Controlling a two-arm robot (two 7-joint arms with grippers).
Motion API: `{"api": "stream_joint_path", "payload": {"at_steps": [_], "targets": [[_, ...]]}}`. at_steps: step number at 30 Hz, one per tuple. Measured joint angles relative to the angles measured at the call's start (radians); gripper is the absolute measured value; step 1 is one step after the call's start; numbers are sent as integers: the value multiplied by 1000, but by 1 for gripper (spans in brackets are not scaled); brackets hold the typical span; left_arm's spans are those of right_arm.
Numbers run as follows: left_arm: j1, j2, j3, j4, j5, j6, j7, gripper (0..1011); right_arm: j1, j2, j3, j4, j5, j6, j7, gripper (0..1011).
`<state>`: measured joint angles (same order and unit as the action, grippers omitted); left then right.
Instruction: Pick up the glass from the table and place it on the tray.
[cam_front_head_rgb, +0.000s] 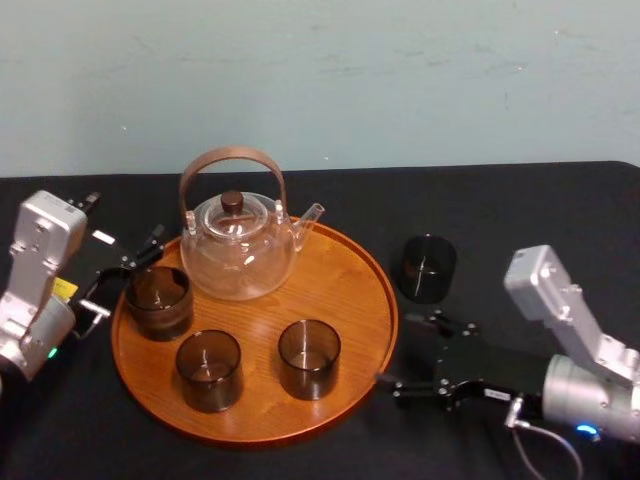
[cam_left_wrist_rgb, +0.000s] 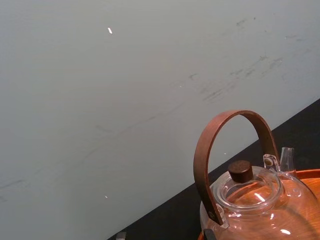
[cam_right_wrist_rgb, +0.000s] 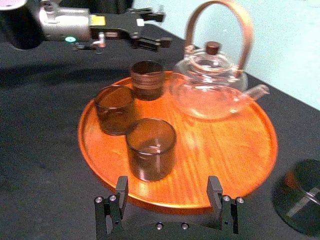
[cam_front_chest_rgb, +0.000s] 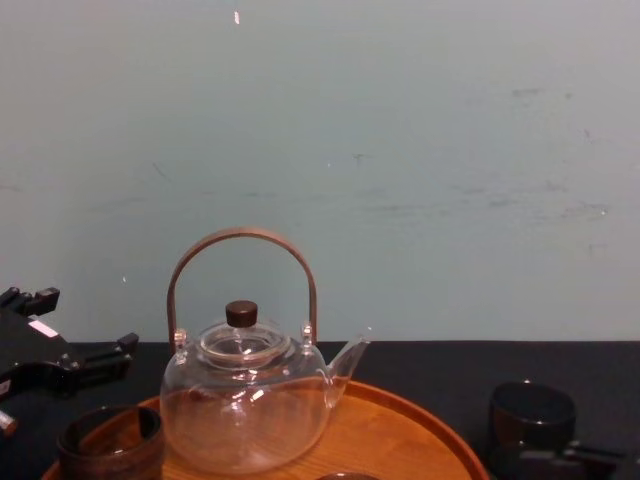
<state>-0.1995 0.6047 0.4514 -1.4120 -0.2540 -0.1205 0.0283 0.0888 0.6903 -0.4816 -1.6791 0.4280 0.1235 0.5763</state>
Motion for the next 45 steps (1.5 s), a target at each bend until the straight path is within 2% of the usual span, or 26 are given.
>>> {"api": "stream_joint_path", "payload": {"at_steps": [6,9,19,33,45], "targets": [[0,0,0,0,0,0,0,1001,-42,15,57,-2,21,-10,-44,1002],[0,0,0,0,0,0,0,1001,-51,15,72,4,23,-11,-58,1002],[0,0,0,0,0,0,0,1001,-64,-2,123,41,24,6,-106,1002],[0,0,0,0,0,0,0,1001,-40,-44,168,94,6,56,-157,1002],[0,0,0,0,0,0,0,1001,12,-98,188,147,-7,103,-191,1002]]}}
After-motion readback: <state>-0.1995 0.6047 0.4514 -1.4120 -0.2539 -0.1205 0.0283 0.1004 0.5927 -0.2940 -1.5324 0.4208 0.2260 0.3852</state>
